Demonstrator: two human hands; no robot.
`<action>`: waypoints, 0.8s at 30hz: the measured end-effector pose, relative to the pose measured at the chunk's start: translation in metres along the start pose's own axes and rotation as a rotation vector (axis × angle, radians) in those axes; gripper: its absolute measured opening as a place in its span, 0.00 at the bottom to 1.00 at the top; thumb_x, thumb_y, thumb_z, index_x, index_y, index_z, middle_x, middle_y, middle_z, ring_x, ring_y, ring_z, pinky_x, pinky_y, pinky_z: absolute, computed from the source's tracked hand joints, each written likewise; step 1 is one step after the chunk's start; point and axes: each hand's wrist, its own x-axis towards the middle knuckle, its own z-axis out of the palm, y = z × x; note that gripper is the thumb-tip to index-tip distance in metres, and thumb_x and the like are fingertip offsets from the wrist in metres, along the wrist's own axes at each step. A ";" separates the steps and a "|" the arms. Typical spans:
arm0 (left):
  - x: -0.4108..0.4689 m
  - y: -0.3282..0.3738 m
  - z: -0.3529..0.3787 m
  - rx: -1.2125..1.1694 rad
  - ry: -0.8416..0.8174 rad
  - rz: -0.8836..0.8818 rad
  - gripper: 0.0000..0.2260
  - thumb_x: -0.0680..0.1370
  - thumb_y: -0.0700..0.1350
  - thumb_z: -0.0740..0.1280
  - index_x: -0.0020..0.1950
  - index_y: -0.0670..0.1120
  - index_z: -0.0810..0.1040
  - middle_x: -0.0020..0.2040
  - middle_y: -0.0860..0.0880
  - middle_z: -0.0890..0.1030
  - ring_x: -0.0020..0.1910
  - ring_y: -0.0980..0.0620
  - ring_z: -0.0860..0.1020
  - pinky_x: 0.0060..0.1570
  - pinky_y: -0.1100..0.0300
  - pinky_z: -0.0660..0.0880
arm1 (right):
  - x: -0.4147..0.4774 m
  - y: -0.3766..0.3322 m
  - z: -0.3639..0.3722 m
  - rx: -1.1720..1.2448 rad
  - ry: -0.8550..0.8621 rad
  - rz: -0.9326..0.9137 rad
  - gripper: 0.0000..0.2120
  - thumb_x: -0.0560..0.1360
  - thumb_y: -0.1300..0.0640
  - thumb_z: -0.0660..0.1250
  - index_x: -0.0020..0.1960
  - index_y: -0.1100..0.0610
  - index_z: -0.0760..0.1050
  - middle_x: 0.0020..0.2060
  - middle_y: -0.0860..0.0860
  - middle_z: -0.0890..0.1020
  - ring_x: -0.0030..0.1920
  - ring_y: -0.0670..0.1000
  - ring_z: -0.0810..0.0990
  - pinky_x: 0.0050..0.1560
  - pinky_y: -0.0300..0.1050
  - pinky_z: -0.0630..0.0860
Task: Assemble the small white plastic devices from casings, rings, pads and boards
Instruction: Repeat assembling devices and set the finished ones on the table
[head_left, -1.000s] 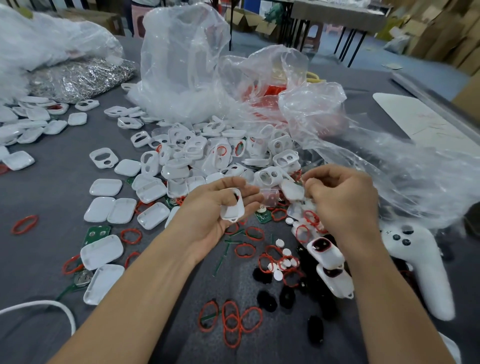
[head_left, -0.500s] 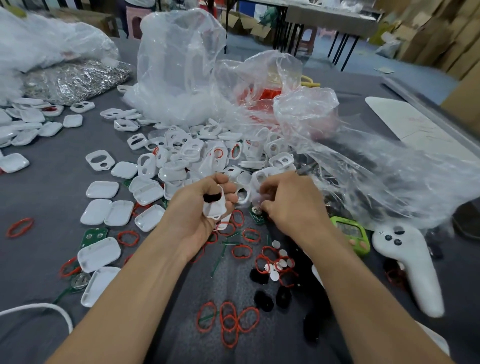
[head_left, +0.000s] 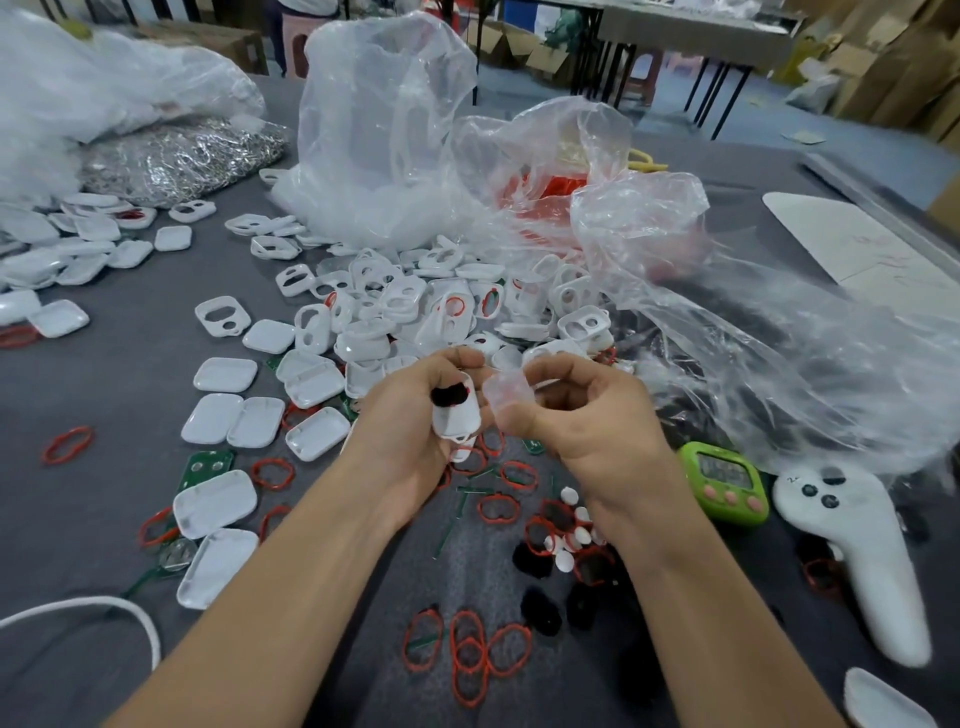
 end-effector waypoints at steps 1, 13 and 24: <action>-0.001 0.000 0.000 0.009 0.000 -0.002 0.14 0.76 0.30 0.55 0.43 0.40 0.80 0.33 0.46 0.83 0.30 0.49 0.82 0.27 0.61 0.78 | 0.000 0.000 0.000 -0.001 0.004 -0.001 0.15 0.56 0.61 0.84 0.39 0.52 0.85 0.31 0.50 0.82 0.33 0.48 0.79 0.35 0.38 0.77; -0.003 -0.004 0.004 0.054 -0.010 0.028 0.11 0.82 0.36 0.56 0.50 0.39 0.78 0.39 0.43 0.83 0.30 0.49 0.81 0.26 0.62 0.77 | 0.002 -0.005 -0.003 0.341 0.111 0.183 0.06 0.77 0.71 0.69 0.45 0.64 0.82 0.29 0.56 0.81 0.25 0.49 0.77 0.23 0.36 0.71; -0.002 -0.011 0.007 0.039 -0.007 0.027 0.21 0.87 0.54 0.52 0.55 0.40 0.75 0.47 0.39 0.83 0.27 0.44 0.73 0.29 0.56 0.72 | -0.002 0.007 0.015 0.153 0.100 0.062 0.05 0.77 0.68 0.71 0.43 0.63 0.81 0.29 0.57 0.82 0.22 0.51 0.78 0.21 0.40 0.71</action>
